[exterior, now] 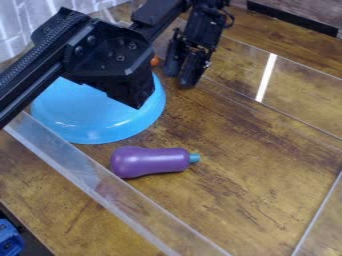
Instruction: Move the carrot to the right side
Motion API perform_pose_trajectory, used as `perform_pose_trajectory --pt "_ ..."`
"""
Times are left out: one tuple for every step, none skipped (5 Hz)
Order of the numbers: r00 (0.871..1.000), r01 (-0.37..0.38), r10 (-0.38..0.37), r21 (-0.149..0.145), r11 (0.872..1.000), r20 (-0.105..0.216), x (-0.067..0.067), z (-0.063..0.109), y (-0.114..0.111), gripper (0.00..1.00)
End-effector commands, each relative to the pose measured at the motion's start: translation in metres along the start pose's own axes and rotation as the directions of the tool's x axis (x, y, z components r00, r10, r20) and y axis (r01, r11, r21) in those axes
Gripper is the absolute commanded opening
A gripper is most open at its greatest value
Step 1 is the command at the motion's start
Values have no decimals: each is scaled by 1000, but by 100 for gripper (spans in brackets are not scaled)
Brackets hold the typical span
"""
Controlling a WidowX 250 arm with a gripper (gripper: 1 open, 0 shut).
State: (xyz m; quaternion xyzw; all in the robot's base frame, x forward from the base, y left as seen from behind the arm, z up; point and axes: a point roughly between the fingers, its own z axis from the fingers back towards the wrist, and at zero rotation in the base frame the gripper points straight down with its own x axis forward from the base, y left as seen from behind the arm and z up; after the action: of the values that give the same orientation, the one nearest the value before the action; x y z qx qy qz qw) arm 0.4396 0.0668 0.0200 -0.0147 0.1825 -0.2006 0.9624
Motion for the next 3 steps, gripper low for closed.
perform_pose_trajectory --pt "999 30 -30 -7 1000 -15 10 -2 -18 100" --pt "999 24 -25 -13 1000 -26 15 -1 -22 100" --pt "999 18 -19 -19 1000 -38 20 0 -26 100"
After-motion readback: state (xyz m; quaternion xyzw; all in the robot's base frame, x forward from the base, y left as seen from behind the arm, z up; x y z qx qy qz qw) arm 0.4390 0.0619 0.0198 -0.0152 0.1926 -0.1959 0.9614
